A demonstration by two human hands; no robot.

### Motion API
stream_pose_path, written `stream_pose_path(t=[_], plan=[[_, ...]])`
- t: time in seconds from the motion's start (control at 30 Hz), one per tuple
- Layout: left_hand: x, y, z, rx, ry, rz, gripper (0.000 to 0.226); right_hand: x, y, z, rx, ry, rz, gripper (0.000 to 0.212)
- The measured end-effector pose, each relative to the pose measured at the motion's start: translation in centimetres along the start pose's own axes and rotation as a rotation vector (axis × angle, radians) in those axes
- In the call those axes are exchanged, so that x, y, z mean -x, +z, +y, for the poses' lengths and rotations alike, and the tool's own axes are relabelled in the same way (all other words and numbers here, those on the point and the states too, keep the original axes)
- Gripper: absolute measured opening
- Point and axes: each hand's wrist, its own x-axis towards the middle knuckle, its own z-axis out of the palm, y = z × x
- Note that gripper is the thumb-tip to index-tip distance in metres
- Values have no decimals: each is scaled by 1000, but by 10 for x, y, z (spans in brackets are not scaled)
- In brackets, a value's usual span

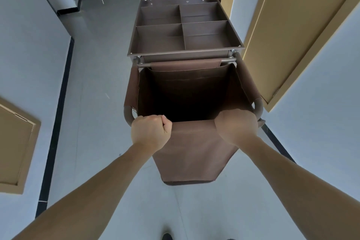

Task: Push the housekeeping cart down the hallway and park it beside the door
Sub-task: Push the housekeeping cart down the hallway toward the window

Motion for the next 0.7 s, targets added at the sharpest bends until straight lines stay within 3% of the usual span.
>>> stream_pose_path(t=[0.7], plan=[[-133, 105, 149, -181, -222, 21, 54, -170, 25, 182, -94, -247, -66, 57]])
